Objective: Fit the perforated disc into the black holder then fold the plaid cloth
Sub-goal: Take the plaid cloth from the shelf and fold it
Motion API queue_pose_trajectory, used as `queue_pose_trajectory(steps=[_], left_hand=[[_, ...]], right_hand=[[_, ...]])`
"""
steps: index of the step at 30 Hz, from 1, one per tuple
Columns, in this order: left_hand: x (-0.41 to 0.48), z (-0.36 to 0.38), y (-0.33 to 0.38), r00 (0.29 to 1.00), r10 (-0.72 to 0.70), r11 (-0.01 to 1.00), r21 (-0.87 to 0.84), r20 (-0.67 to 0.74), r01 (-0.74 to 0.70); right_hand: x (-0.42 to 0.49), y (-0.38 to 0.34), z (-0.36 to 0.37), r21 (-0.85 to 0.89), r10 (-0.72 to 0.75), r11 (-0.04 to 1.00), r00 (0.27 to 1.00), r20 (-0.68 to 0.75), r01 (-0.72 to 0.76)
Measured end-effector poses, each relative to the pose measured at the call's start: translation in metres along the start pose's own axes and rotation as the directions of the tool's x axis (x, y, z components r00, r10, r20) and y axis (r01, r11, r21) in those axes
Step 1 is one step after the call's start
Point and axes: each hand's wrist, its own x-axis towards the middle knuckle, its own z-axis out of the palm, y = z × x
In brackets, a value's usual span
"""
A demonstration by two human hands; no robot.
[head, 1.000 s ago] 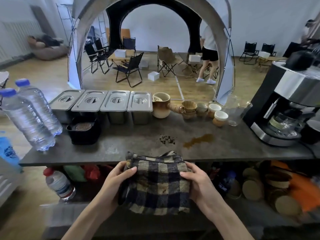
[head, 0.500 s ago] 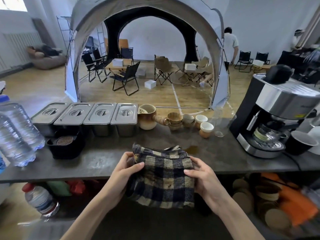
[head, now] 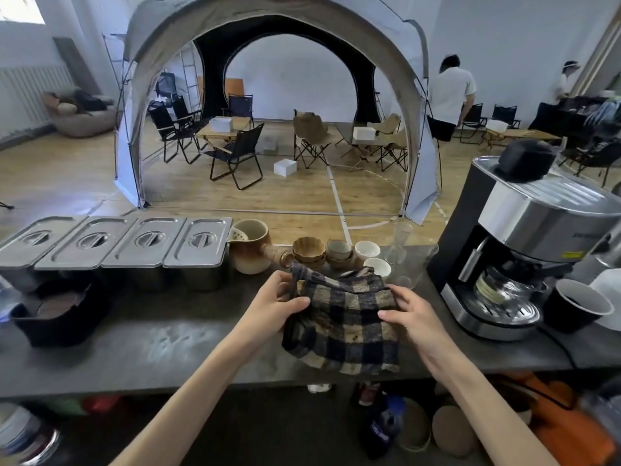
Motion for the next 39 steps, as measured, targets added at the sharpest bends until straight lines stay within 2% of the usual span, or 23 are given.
queue_pose_trajectory(steps=[3, 6, 9, 12, 16, 19, 22, 32, 35, 39], left_hand=[[0.024, 0.005, -0.007, 0.999, 0.031, 0.964, 0.265, -0.027, -0.023], [0.038, 0.006, -0.018, 0.994, 0.081, 0.895, 0.445, -0.077, -0.039], [0.046, 0.006, -0.028, 0.988, 0.135, 0.8, 0.597, -0.071, -0.067], [0.052, 0.009, -0.035, 0.993, 0.122, 0.743, 0.663, -0.002, -0.09], [0.058, 0.019, -0.037, 0.985, 0.005, 0.696, 0.707, 0.174, -0.128], [0.06, 0.021, -0.038, 0.97, -0.054, 0.642, 0.752, 0.237, -0.148], [0.062, 0.021, -0.037, 0.967, -0.076, 0.61, 0.779, 0.244, -0.148], [0.05, 0.002, -0.022, 0.96, -0.133, 0.653, 0.751, 0.245, -0.101], [0.046, -0.008, -0.021, 0.961, -0.15, 0.65, 0.756, 0.234, -0.083], [0.04, -0.015, -0.023, 0.956, -0.173, 0.645, 0.761, 0.236, -0.07]], right_hand=[[0.017, 0.008, -0.008, -0.251, -0.049, 0.967, 0.999, -0.007, 0.045], [0.029, 0.024, -0.014, -0.614, -0.129, 0.782, 0.992, 0.008, 0.106], [0.035, 0.04, -0.02, -0.738, -0.15, 0.661, 0.988, 0.046, 0.135], [0.039, 0.045, -0.023, -0.765, -0.183, 0.612, 0.977, 0.111, 0.201], [0.042, 0.048, -0.021, -0.752, -0.199, 0.594, 0.958, 0.205, 0.285], [0.044, 0.051, -0.018, -0.794, -0.252, 0.488, 0.93, 0.268, 0.361], [0.047, 0.051, -0.016, -0.823, -0.261, 0.427, 0.923, 0.283, 0.374], [0.048, 0.054, -0.004, -0.793, -0.272, 0.387, 0.88, 0.39, 0.471], [0.047, 0.055, 0.005, -0.796, -0.282, 0.351, 0.866, 0.412, 0.493], [0.044, 0.055, 0.011, -0.793, -0.262, 0.355, 0.867, 0.424, 0.496]])
